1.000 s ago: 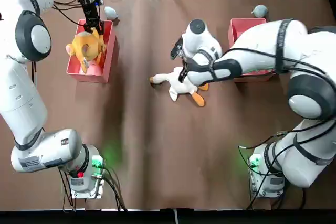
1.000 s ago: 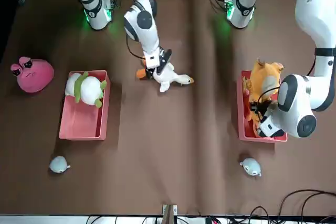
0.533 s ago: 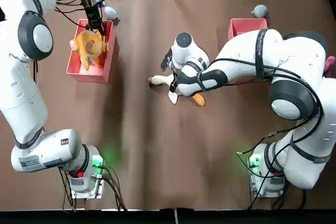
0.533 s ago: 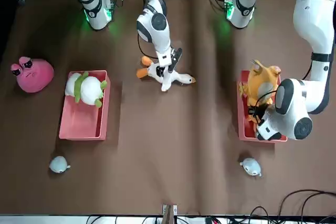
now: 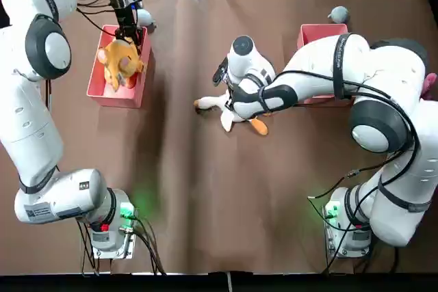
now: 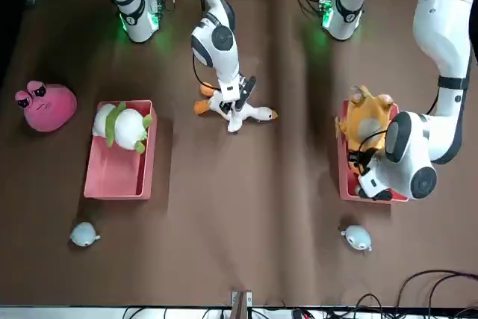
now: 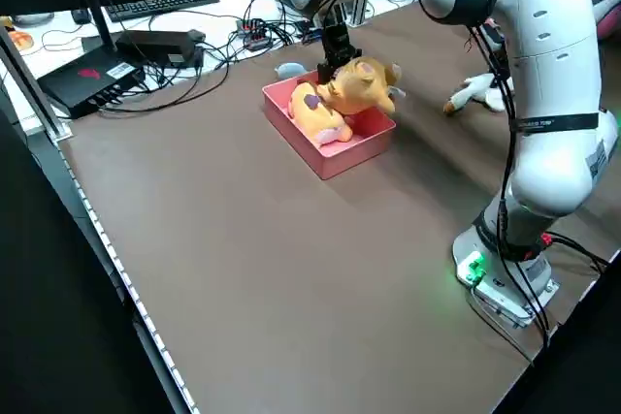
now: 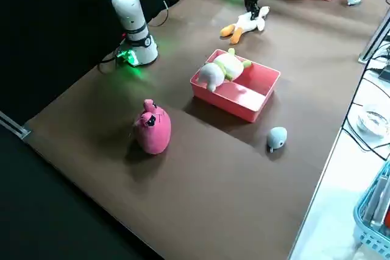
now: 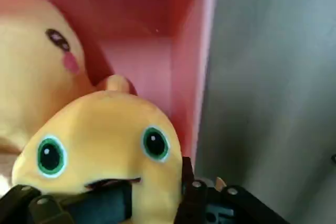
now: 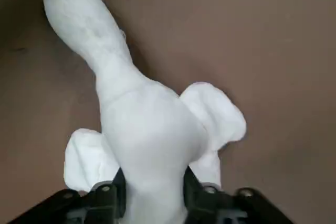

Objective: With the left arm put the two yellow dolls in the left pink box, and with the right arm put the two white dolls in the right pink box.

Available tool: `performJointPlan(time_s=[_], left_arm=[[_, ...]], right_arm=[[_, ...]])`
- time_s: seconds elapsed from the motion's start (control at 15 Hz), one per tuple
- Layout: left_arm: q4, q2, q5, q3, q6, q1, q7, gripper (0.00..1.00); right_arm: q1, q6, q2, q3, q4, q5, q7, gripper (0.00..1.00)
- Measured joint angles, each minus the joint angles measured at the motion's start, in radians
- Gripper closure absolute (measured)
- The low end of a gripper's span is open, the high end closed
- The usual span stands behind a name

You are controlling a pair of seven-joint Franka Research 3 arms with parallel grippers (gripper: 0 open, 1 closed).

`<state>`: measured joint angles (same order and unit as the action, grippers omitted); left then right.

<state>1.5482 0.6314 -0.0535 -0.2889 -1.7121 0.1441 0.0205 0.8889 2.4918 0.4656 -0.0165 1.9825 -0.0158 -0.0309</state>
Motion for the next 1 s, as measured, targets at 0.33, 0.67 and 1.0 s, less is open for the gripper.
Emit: performJointPlan(time_s=[0.33,0.67,1.0], left_arm=[[0.007,0.009,0.008,-0.005,0.000,0.011,-0.067,0.39],[0.004,0.012,0.025,-0.010,0.017,0.043,-0.105,0.18],[-0.006,-0.027,0.026,-0.018,0.041,0.067,-0.144,0.01]], right_arm=[[-0.071,-0.195,-0.124,0.004,-0.023,0.000,0.087,0.70],[-0.223,-0.346,-0.290,0.010,-0.028,0.000,0.101,0.76],[-0.455,-0.445,-0.400,0.018,-0.027,0.009,-0.009,0.78]])
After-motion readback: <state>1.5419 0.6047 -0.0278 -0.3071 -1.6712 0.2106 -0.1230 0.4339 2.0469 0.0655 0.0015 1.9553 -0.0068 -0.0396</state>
